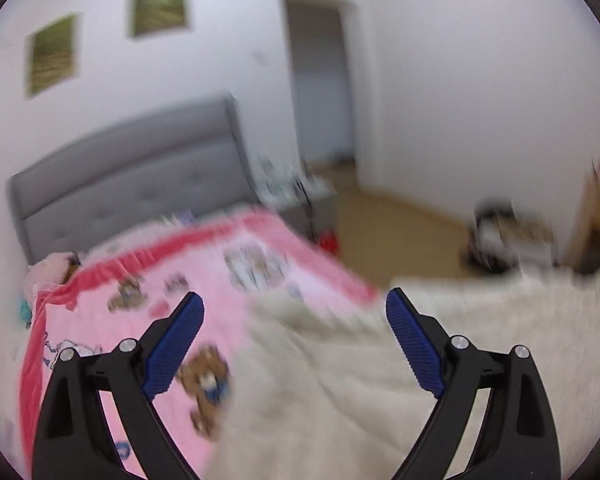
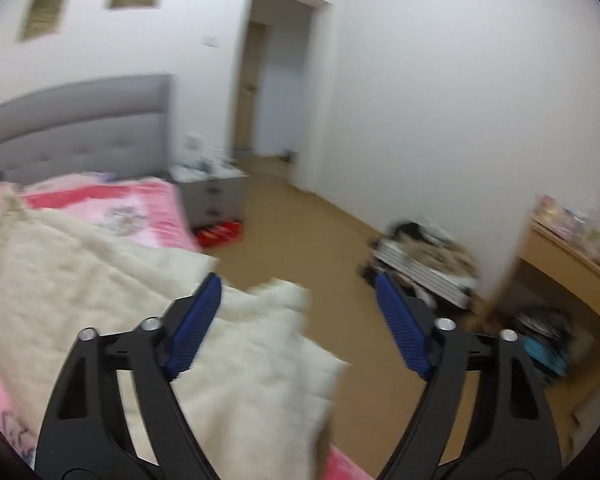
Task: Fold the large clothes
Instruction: 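Lower the jacket onto the lavender blanket stack and open both grippers, then pull both open grippers back from the stacked jacket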
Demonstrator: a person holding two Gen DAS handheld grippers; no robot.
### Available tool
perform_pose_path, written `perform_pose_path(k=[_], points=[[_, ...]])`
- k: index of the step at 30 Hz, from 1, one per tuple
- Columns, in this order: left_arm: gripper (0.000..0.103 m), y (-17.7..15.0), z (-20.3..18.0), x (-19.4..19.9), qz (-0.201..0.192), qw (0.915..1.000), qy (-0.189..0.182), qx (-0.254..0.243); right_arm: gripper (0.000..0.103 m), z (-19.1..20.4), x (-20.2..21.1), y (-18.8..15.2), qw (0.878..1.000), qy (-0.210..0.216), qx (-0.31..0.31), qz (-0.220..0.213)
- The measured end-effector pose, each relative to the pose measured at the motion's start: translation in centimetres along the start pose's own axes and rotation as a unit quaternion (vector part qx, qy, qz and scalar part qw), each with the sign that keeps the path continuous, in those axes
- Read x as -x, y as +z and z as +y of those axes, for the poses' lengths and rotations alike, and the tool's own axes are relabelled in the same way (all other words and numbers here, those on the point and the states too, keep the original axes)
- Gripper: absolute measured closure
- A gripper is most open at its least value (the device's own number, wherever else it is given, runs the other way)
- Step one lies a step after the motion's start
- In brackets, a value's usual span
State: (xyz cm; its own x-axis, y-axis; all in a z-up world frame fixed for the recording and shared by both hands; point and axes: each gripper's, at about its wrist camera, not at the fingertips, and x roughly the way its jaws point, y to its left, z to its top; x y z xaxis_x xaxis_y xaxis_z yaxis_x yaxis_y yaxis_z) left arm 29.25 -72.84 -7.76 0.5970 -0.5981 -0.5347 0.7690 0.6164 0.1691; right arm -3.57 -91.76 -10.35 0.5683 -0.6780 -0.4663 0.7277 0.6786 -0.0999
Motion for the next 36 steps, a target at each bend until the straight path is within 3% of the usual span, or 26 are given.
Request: perform_pose_path(k=[2,7,10,13,16,19,23,28,30,34,36], points=[[0.012,-1.2,-1.3,-1.5,0.034,0.9993,-0.002,-0.017,0.060,0.0,-2.6,-0.7,0.998,0.016,-0.009,0.056],[0.012,-3.2,0.0,-6.4,0.132,0.9884,-0.025,0.071,0.060,-2.8,-7.4,-3.5,0.986,0.021,-0.093,0.135],[0.012,-3.6,0.1,-8.3,0.164,0.9838,-0.027,0.068,0.055,-3.9,-9.7,-6.0,0.976,0.047,-0.131,0.169],[0.011,-4.2,-0.9,-10.4,0.201,0.9783,-0.017,0.048,0.054,-2.6,-11.8,-7.1,0.978,0.022,-0.085,0.188],[0.011,-4.1,-1.0,-11.3,0.214,0.9747,-0.002,0.065,0.053,-0.9,-13.5,-7.8,0.980,-0.014,-0.042,0.195],[0.011,-3.8,-1.8,-11.6,0.227,0.9704,0.016,0.080,0.042,-0.3,-14.4,-7.7,0.976,-0.044,-0.025,0.210],[0.011,-2.9,-2.4,-10.3,0.212,0.9734,0.041,0.077,0.040,-1.4,-13.2,-6.4,0.975,-0.040,-0.056,0.210],[0.012,-2.5,-2.5,-8.2,0.181,0.9805,0.035,0.069,0.038,-2.0,-9.2,-4.7,0.985,-0.036,-0.055,0.162],[0.012,-2.4,-2.4,-7.0,0.162,0.9836,0.024,0.076,0.028,-2.1,-7.1,-4.0,0.988,-0.026,-0.064,0.136],[0.011,-1.6,-2.4,-3.8,0.116,0.9889,0.004,0.093,0.024,-1.3,-3.5,-3.0,0.992,-0.026,-0.061,0.105],[0.005,-1.0,-2.8,-1.7,0.099,0.9908,-0.008,0.092,0.012,-0.8,-1.7,-2.4,0.993,-0.015,-0.067,0.097]])
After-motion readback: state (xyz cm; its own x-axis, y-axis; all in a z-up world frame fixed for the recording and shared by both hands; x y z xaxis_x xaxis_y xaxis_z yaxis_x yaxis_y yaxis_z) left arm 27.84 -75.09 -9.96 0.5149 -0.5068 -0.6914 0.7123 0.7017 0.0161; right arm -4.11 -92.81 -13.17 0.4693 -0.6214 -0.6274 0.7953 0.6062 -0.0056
